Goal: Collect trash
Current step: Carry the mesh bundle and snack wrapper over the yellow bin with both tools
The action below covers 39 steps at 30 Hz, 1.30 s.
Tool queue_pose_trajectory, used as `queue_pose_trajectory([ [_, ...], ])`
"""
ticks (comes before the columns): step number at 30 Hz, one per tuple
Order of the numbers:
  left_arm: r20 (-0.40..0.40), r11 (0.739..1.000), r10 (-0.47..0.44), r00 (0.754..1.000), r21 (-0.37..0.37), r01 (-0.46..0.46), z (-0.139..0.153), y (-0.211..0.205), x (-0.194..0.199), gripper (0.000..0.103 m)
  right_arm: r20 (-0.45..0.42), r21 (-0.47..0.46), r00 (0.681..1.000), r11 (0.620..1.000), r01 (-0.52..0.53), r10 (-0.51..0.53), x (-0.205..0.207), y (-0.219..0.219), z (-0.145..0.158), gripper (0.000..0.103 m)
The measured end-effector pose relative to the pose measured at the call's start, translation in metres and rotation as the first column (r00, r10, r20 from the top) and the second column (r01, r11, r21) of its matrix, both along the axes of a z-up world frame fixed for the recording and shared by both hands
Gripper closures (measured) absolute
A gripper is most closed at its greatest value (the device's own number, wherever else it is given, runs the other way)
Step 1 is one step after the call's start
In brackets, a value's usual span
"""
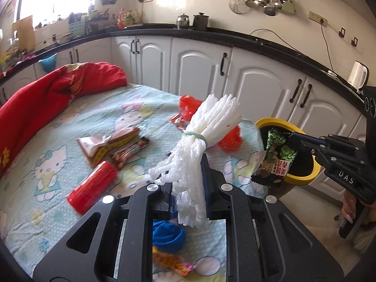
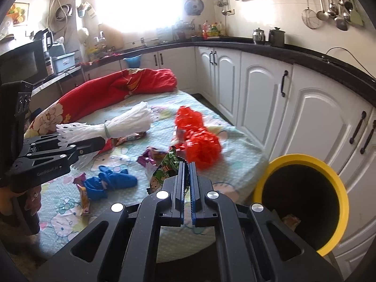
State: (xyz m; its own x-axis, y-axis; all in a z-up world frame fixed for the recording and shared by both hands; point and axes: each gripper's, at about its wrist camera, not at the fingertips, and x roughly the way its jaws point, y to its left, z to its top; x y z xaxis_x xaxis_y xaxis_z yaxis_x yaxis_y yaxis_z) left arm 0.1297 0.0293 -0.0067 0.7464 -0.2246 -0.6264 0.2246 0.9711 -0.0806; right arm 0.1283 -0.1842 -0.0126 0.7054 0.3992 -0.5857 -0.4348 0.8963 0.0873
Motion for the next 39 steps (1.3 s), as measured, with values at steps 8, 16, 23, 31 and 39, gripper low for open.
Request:
queue_pose_trajectory([
  [8, 0.003, 0.999, -0.044, 0.999, 0.002, 0.044, 0.002, -0.027, 0.013, 0.091, 0.017, 0.002, 0.998, 0.998, 0.060, -0.060, 0.003, -0.030, 0.008, 0.099],
  [16, 0.005, 0.996, -0.094, 0.996, 0.000, 0.094, 0.005, -0.060, 0.027, 0.091, 0.017, 0.009, 0.991, 0.991, 0.135, -0.136, 0.009, -0.067, 0.008, 0.099],
  [23, -0.010, 0.989, -0.145, 0.989, -0.009, 0.145, 0.002, -0.095, 0.044, 0.091, 0.010, 0.014, 0.977, 0.977, 0.212, -0.212, 0.018, -0.103, 0.005, 0.099],
  [31, -0.031, 0.979, -0.202, 0.979, -0.008, 0.202, -0.007, -0.134, 0.058, 0.091, 0.007, 0.016, 0.956, 0.955, 0.295, -0.295, 0.023, -0.141, -0.003, 0.099],
  [39, -0.069, 0.968, -0.250, 0.966, -0.006, 0.250, -0.020, -0.170, 0.071, 0.091, 0.001, 0.004, 0.930, 0.930, 0.368, -0.368, 0.029, -0.172, -0.012, 0.099],
])
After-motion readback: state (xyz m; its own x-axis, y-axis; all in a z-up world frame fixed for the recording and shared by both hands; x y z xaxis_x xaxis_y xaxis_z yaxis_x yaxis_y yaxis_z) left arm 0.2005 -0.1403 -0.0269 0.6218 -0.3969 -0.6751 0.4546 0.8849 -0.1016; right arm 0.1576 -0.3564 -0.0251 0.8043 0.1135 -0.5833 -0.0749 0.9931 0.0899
